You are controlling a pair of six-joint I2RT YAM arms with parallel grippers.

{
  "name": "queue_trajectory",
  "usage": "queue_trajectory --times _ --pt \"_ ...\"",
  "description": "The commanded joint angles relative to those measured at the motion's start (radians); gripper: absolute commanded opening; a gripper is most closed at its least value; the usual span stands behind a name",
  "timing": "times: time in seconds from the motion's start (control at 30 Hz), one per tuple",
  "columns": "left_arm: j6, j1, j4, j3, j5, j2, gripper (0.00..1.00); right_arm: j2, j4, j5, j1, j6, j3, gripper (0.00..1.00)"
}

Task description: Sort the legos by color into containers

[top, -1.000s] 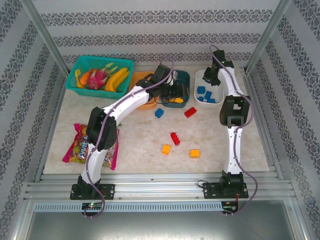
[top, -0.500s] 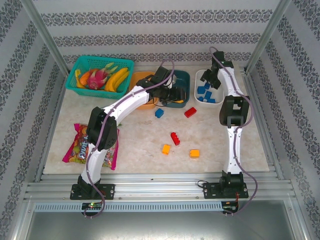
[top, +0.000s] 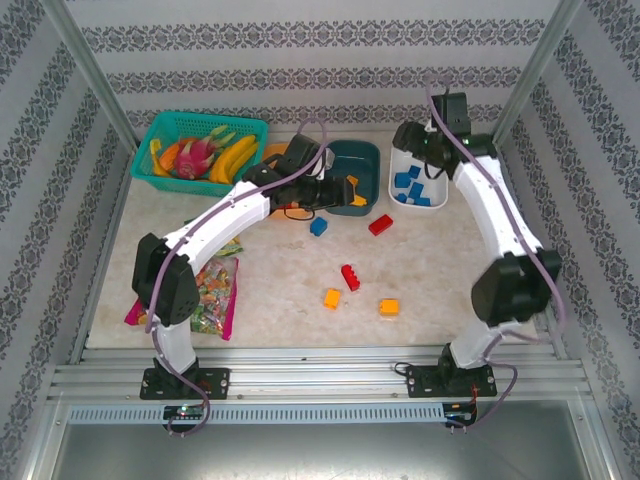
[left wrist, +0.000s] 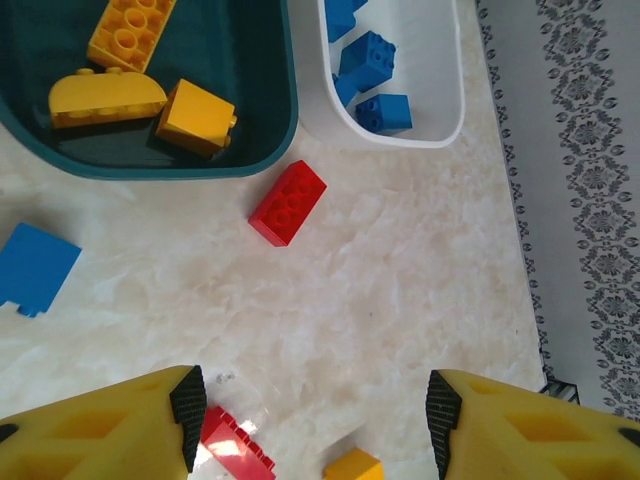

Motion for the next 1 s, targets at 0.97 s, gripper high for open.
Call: queue_trajectory --times 0.97 --pt "-0.354 -0.235 -0.189 -0.065 -0.014 0.25 0.65 -0.742 -0.126 -0.03 0.512 0.165 -0.831 0.92"
